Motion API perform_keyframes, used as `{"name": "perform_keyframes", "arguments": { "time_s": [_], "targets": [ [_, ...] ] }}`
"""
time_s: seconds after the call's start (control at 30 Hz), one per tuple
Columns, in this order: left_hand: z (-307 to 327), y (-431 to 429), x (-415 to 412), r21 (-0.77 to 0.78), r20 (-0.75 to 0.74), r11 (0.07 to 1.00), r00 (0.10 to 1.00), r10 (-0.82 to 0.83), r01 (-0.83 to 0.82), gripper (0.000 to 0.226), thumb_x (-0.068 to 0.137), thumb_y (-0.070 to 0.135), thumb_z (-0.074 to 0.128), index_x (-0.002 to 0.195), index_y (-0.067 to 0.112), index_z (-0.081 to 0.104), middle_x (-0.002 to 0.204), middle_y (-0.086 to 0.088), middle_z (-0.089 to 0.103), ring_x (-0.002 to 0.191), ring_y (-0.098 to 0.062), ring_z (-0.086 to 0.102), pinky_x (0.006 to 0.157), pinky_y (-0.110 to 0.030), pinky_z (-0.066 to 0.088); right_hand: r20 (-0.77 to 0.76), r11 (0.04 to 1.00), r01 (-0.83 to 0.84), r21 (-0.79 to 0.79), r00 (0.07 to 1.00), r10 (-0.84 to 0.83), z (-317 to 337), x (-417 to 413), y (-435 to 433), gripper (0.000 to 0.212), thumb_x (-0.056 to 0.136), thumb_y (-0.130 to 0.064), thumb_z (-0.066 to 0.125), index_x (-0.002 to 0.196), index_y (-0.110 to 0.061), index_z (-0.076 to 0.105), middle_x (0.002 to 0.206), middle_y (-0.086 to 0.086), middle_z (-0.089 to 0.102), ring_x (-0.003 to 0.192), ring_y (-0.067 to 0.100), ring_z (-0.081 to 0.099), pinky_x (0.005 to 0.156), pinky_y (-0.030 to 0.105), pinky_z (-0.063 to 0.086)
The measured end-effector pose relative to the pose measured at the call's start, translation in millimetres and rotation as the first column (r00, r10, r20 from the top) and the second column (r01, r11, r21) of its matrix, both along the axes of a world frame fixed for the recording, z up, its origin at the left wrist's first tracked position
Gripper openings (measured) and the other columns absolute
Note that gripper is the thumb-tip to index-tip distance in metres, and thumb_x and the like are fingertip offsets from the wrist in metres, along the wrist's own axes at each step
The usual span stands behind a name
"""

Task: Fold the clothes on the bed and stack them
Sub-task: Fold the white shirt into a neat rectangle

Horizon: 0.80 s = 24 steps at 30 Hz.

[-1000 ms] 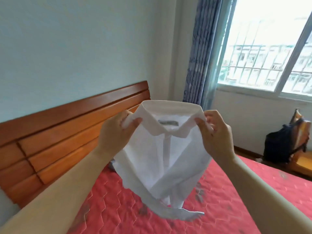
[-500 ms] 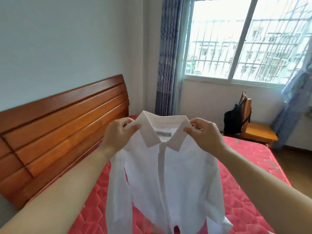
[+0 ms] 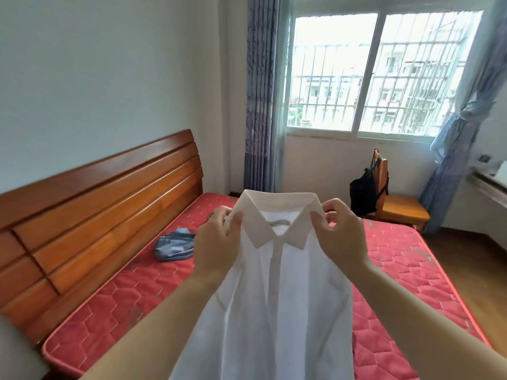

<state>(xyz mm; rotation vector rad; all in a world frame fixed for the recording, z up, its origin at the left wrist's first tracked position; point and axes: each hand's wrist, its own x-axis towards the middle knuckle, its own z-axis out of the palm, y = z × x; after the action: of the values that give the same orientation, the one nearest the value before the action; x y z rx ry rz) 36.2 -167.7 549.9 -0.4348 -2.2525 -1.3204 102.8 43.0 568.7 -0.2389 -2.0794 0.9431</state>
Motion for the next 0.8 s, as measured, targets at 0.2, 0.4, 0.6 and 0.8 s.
{"name": "perform_keyframes", "arguments": {
  "time_s": [0.2, 0.4, 0.6, 0.8],
  "targets": [
    [21.9, 40.9, -5.6, 0.151, 0.08, 0.98, 0.986, -0.145, 0.132, 0.027, 0.093, 0.042, 0.048, 0.093, 0.022, 0.065, 0.079, 0.009, 0.067, 0.072, -0.01, 0.064, 0.067, -0.034, 0.054, -0.028, 0.995, -0.093, -0.045, 0.995, 0.091, 12.3, -21.6, -34.6, 0.013, 0.077, -0.035, 0.069, 0.072, -0.027, 0.059, 0.058, -0.011, 0.062, 0.053, 0.002, 0.056, 0.053, 0.022, 0.043],
    [29.2, 65.1, -47.3, 0.38, 0.216, 0.863, 0.875, -0.434, 0.334, 0.027, 0.091, 0.039, 0.052, 0.089, 0.019, 0.069, 0.079, -0.001, 0.07, 0.074, -0.017, 0.066, 0.07, -0.035, 0.055, 0.025, 0.882, -0.445, -0.156, 0.891, 0.454, 17.5, -63.7, -20.7, 0.023, 0.087, -0.013, 0.063, 0.094, -0.035, 0.069, 0.084, -0.008, 0.069, 0.062, 0.001, 0.063, 0.061, 0.019, 0.052],
    [47.3, 98.6, -112.8, 0.258, 0.083, 0.87, 0.887, -0.454, 0.421, 0.019, 0.093, 0.031, 0.052, 0.096, 0.02, 0.067, 0.082, 0.008, 0.068, 0.07, 0.005, 0.058, 0.062, -0.008, 0.044, -0.138, 0.975, -0.22, -0.016, 0.967, 0.216, 50.7, -107.5, 54.9, 0.047, 0.077, -0.029, 0.074, 0.119, -0.038, 0.056, 0.109, -0.015, 0.052, 0.09, -0.001, 0.057, 0.072, 0.022, 0.053],
    [69.7, 113.6, -153.8, 0.29, 0.054, 0.838, 0.867, -0.496, 0.462, 0.014, 0.092, 0.028, 0.053, 0.095, 0.025, 0.067, 0.08, 0.015, 0.07, 0.069, 0.0, 0.063, 0.061, -0.013, 0.048, -0.035, 0.859, -0.507, -0.068, 0.862, 0.506, 76.2, -172.7, 61.8, 0.049, 0.077, -0.027, 0.074, 0.114, -0.049, 0.051, 0.083, -0.02, 0.064, 0.074, -0.006, 0.058, 0.068, 0.013, 0.044]
  ]
}}
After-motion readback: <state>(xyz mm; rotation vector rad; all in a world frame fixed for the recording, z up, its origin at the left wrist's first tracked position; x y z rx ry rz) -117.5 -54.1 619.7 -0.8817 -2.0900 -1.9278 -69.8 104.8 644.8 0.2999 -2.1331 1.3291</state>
